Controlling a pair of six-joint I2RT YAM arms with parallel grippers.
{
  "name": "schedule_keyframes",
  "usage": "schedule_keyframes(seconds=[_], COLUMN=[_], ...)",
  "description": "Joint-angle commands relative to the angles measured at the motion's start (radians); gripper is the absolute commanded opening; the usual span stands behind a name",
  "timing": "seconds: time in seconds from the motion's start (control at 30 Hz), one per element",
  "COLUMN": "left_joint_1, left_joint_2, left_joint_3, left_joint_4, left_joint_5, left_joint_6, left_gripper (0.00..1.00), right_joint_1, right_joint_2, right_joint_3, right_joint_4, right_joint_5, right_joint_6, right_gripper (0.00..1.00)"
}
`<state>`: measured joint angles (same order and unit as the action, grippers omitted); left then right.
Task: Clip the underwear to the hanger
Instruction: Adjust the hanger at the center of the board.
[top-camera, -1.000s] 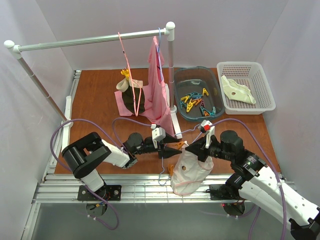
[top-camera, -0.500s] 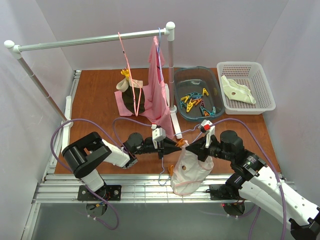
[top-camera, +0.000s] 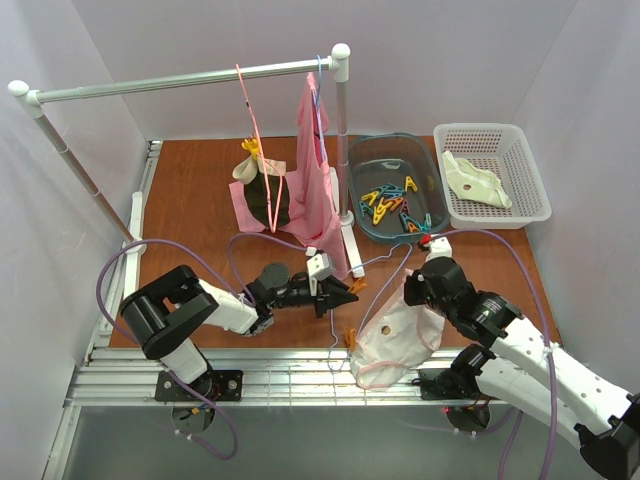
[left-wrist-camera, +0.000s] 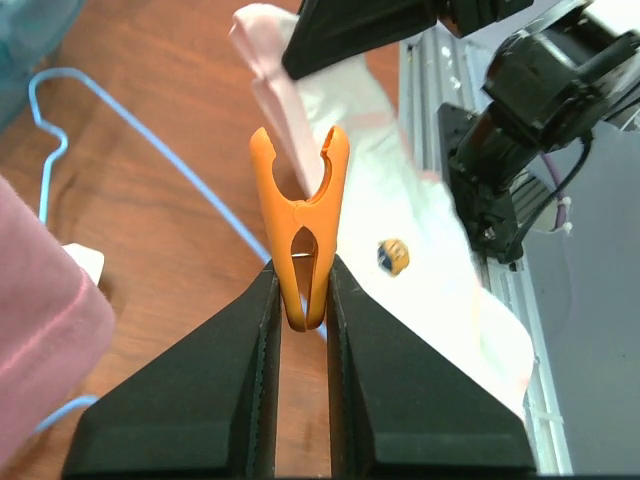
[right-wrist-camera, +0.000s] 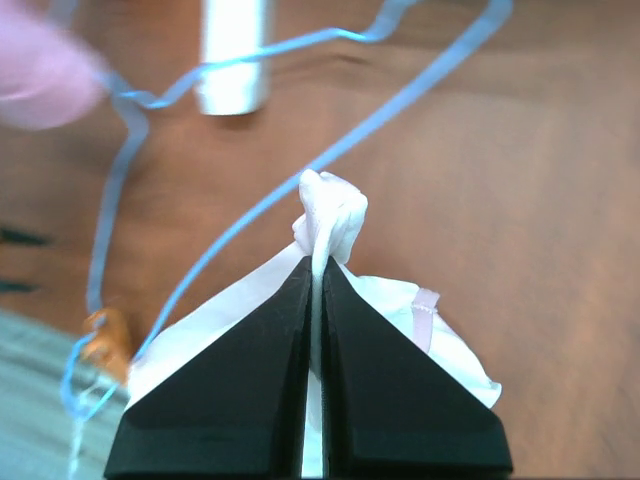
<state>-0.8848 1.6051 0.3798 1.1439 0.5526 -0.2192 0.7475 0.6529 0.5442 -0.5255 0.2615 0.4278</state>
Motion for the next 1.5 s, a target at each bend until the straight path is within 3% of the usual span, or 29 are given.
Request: schedule_keyframes(seconds=[0.0, 0.03, 0.23, 0.4, 0.43, 0.47, 0.5, 0.57, 0.67, 0.87, 1.03, 1.47], left_joint_1=[0.01, 0.01, 0.01, 0.01, 0.01, 0.01, 0.01, 0.01, 0.01, 0.01, 0.01, 0.0], left_joint_2=[-0.024, -0.011, 0.071, 0.121, 0.128, 0.137, 0.142, 0.157, 0.168, 0.191, 0.257, 0.225], left_joint_3=[0.085, 0.12, 0.283, 0.355, 0.361, 0.364, 0.366, 0.361, 0.364, 0.453, 0.519, 0.449], left_joint_4=[-0.217, -0.322, -0.608, -0.687, -0.696, -0.696, -0.694, -0.678, -0.652, -0.707, -0.757, -0.717], left_joint_5=[-0.002, 0.009, 0.07, 0.102, 0.105, 0.107, 0.106, 0.099, 0.104, 0.115, 0.113, 0.026], left_joint_6=[0.007, 0.02, 0.078, 0.093, 0.098, 0.098, 0.098, 0.093, 0.078, 0.096, 0.118, 0.092], left_gripper=[0.07, 0.07, 0.06, 0.06, 0.06, 0.06, 0.06, 0.06, 0.05, 0.05, 0.05, 0.03], right_joint_1=[0.001, 0.001, -0.016, -0.031, -0.037, -0.037, -0.039, -0.039, -0.04, -0.059, -0.164, -0.327], right_joint_2=[0.062, 0.085, 0.193, 0.281, 0.303, 0.313, 0.326, 0.349, 0.349, 0.324, 0.384, 0.589], right_joint_3=[0.059, 0.053, -0.035, -0.018, -0.021, -0.024, -0.026, -0.024, -0.01, 0.002, -0.02, -0.055], right_joint_4=[-0.108, -0.114, -0.108, -0.099, -0.084, -0.074, -0.07, -0.058, -0.024, 0.09, 0.195, 0.456], right_joint_5=[0.287, 0.303, 0.395, 0.357, 0.342, 0.313, 0.303, 0.288, 0.274, 0.277, 0.225, 0.056], right_joint_6=[0.138, 0.15, 0.295, 0.331, 0.327, 0.327, 0.328, 0.333, 0.312, 0.256, 0.197, 0.098], right_gripper=[0.01, 0.01, 0.01, 0.02, 0.08, 0.22, 0.45, 0.6, 0.66, 0.67, 0.65, 0.5])
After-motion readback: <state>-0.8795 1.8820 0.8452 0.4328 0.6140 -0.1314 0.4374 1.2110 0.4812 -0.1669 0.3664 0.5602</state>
